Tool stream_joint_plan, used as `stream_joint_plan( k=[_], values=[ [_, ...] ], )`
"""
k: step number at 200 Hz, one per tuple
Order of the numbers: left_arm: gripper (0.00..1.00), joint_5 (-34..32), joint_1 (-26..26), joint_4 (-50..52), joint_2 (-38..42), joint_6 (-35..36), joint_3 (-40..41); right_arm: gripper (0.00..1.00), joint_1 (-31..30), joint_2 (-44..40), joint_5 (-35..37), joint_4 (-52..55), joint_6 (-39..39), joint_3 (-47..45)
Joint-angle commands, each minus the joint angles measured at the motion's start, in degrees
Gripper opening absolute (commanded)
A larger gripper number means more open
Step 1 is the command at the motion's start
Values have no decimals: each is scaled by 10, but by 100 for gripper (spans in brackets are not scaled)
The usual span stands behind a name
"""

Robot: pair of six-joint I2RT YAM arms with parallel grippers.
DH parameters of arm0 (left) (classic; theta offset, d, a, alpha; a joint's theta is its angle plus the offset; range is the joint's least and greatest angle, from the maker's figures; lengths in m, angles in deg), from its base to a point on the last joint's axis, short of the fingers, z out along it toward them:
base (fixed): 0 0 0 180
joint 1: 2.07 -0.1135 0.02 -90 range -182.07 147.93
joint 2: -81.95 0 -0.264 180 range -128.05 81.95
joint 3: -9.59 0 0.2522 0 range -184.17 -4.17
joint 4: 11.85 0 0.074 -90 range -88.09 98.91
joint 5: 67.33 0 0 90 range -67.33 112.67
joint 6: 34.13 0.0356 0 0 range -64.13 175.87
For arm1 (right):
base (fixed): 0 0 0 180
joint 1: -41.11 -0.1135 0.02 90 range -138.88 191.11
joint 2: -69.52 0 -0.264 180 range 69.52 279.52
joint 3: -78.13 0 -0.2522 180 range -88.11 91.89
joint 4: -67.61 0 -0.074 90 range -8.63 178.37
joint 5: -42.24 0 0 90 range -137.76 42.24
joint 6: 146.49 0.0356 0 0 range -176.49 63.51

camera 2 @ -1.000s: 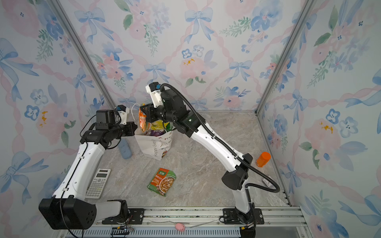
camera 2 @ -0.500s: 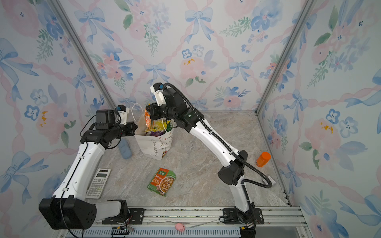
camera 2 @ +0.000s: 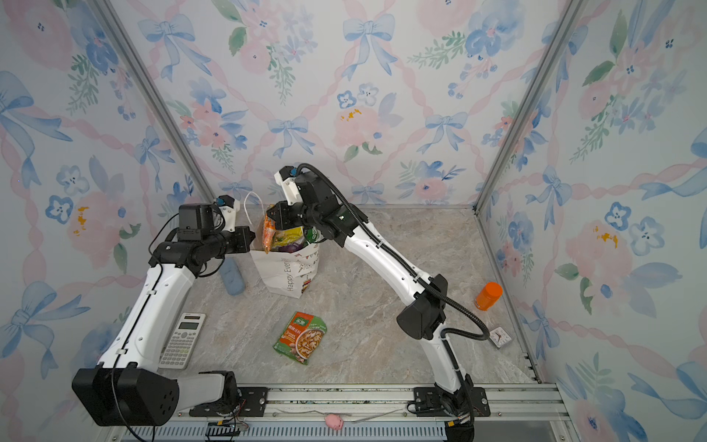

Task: Place the snacks into the paper bag
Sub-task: Place the snack in the paper bag.

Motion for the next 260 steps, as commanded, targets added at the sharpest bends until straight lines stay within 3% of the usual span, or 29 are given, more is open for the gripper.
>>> stream_joint_plan(
  k=[1,60,65,85,109,143,171,210,240,260],
  values=[
    [0,16,-3,-18,7,-6,-3,0,16,-11,38,34,-15,7],
    [0,17,-3,-18,6,-6,-3,2,32,-51,143,72,-66,-63],
    [0,17,-3,-18,6,-6,-3,5,34,-50,149,76,-67,-64],
    [0,16,-3,-18,7,-5,-3,40,37,-55,147,85,-67,-68],
    [0,15,-3,-18,6,-6,-3,51,34,-88,138,64,-67,-87],
    [0,13,-3,-17,7,-5,-3,56,32,-144,137,52,-68,-123],
    [0,13,-3,-17,7,-5,-3,63,31,-219,121,-5,-60,-219],
    [0,13,-3,-18,7,-5,-3,65,23,-295,96,-67,-63,-311],
    [0,13,-3,-18,8,-6,-3,64,-6,-294,136,-11,-107,-277],
    [0,14,-3,-17,8,-7,-3,63,-18,-226,168,76,-132,-195]
  ],
)
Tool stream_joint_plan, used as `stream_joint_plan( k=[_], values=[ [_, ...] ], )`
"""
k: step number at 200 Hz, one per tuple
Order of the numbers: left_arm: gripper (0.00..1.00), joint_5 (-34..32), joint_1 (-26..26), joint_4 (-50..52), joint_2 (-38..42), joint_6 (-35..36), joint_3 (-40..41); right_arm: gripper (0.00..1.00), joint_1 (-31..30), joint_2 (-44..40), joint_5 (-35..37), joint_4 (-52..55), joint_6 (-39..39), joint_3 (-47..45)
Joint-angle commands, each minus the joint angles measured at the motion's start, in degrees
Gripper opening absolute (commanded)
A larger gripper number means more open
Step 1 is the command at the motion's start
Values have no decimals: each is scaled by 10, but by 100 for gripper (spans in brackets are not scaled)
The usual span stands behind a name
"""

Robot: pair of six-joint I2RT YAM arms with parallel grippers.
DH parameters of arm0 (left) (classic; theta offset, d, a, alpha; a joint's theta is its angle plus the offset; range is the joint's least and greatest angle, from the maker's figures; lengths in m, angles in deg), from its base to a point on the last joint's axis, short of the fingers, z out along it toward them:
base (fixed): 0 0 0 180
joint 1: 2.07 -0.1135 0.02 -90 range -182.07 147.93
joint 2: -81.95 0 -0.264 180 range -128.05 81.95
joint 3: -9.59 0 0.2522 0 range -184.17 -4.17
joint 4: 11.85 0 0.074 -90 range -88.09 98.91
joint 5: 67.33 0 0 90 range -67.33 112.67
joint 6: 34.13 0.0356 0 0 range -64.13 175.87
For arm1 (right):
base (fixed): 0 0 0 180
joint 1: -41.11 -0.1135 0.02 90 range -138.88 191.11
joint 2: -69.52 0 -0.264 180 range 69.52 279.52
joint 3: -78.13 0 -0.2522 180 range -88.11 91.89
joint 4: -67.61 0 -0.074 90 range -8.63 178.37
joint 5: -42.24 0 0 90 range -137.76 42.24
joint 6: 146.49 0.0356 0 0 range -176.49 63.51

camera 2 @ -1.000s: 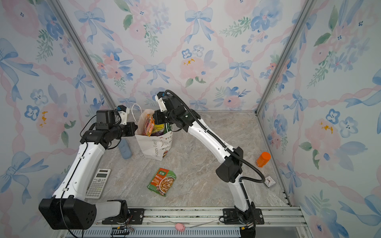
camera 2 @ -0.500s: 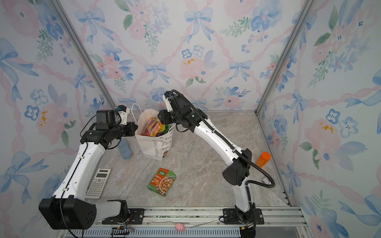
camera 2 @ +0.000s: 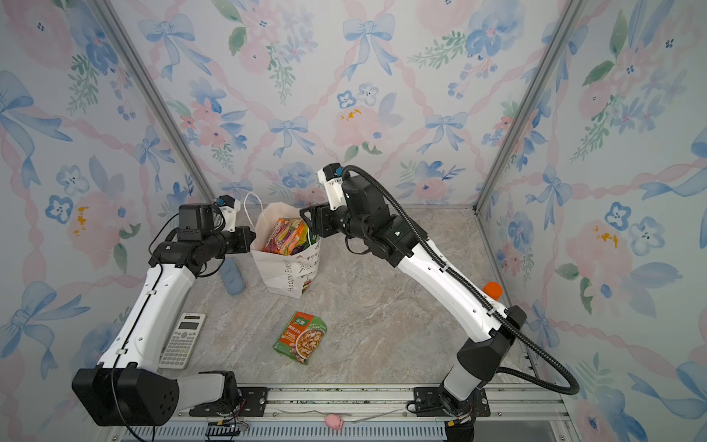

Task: Place the snacks into the paper bag
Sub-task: Place the snack in the paper bag.

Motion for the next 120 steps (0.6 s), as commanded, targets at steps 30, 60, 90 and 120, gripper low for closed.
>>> stream_joint_plan(
  k=[30,60,90,120],
  values=[
    [0,10,-3,-18,9,-9,-3,61,-35,171,76,210,-78,227],
    [0,12,-3,-18,8,-10,-4,58,-45,286,98,307,-101,392],
    [0,12,-3,-18,8,-9,-1,56,-45,344,119,325,-108,449],
    [0,12,-3,-17,8,-8,-1,54,-36,361,130,302,-105,430]
  ],
)
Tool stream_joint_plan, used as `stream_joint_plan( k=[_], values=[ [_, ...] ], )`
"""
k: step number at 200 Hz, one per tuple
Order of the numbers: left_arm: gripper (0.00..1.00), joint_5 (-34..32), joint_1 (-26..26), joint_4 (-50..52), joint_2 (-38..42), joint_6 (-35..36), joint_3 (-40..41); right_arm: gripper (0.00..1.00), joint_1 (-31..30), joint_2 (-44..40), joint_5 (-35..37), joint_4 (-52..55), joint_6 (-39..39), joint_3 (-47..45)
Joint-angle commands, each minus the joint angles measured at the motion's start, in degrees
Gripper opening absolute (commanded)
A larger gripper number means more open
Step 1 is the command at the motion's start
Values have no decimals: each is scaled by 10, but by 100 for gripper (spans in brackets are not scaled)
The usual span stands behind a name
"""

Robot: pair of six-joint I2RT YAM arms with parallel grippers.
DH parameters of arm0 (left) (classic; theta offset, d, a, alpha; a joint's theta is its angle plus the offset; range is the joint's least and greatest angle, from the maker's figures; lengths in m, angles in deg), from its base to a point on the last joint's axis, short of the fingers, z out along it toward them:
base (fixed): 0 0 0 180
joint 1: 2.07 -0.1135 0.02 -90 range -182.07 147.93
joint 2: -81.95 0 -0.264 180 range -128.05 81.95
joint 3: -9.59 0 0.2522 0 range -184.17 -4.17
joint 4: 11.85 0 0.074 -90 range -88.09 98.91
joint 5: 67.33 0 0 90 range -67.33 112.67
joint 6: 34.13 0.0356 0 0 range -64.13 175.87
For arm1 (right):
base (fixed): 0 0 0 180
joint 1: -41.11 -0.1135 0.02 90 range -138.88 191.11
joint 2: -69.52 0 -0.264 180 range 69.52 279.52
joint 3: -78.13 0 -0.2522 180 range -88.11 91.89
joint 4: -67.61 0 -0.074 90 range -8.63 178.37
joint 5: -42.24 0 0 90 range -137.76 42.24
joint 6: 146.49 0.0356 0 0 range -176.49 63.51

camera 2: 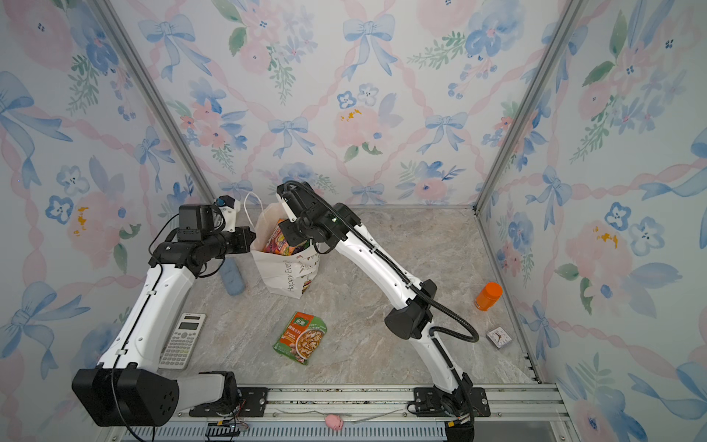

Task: Place the snacks into the paper bag
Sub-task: Place the snack in the paper bag, then press the snack against the paper bag.

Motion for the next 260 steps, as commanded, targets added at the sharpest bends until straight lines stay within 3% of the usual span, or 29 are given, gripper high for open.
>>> stream_joint_plan(
  k=[1,117,163,224,260],
  values=[
    [0,12,-3,-17,8,-6,-1,53,6,11,24,17,-9,6],
    [0,14,-3,-17,7,-6,-2,51,20,78,-7,7,14,26],
    [0,13,-3,-17,8,-5,-2,56,20,-32,-85,-66,30,-24],
    [0,12,-3,-17,9,-4,-1,60,17,-226,-167,-244,66,-256],
    [0,10,-3,-17,11,-4,-1,59,17,-304,-192,-271,75,-382]
  ],
)
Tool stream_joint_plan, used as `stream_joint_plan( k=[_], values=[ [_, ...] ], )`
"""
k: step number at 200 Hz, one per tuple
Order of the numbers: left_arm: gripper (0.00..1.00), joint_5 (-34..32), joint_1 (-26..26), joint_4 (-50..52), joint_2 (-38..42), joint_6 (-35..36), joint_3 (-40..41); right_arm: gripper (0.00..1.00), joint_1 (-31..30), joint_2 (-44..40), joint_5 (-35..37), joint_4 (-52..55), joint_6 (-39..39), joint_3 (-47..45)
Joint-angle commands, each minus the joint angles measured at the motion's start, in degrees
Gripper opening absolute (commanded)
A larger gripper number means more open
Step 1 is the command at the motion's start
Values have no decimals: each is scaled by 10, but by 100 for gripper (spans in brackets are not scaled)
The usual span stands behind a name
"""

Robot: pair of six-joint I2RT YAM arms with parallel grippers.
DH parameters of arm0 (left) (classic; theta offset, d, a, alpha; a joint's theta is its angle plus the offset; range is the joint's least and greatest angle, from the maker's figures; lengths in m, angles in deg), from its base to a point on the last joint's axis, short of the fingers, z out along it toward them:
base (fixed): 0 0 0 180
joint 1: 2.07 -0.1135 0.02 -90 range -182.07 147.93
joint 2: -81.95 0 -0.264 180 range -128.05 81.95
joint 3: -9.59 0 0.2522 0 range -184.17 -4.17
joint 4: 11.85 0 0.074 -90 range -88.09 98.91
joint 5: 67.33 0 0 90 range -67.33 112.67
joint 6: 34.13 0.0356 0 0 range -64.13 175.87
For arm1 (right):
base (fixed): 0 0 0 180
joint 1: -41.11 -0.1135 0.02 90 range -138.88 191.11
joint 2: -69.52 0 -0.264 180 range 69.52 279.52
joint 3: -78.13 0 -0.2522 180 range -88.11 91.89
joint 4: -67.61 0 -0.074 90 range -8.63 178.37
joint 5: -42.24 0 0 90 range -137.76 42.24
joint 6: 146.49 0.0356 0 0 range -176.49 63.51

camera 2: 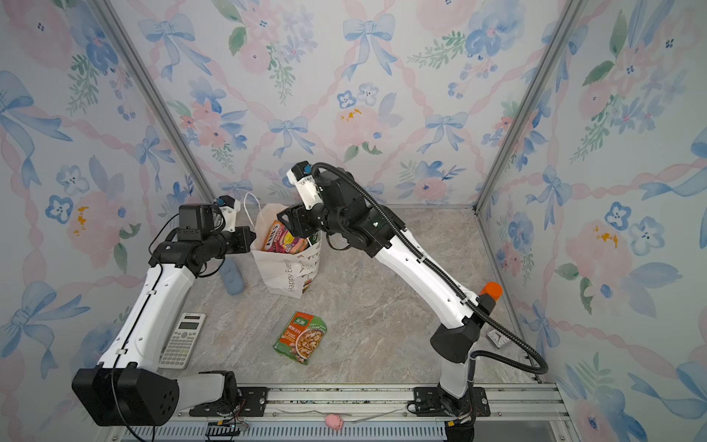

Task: Place the snacks into the paper bag
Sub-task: Press the snack against the paper bag, then pick up the snack from the bottom-center of the table.

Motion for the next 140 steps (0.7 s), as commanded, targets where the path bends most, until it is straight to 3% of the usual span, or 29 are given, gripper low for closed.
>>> stream_joint_plan(
  k=[1,69,104,140],
  values=[
    [0,9,-3,-19,12,-3,-1,59,-1,-27,-33,-32,17,-82],
    [0,5,-3,-19,16,-9,-7,56,-5,-159,-4,-39,69,-421],
    [0,11,-3,-19,19,-13,-5,53,-38,-127,39,-37,88,-499],
    [0,12,-3,-19,19,-13,-1,50,-55,-44,15,-62,91,-516]
  ],
)
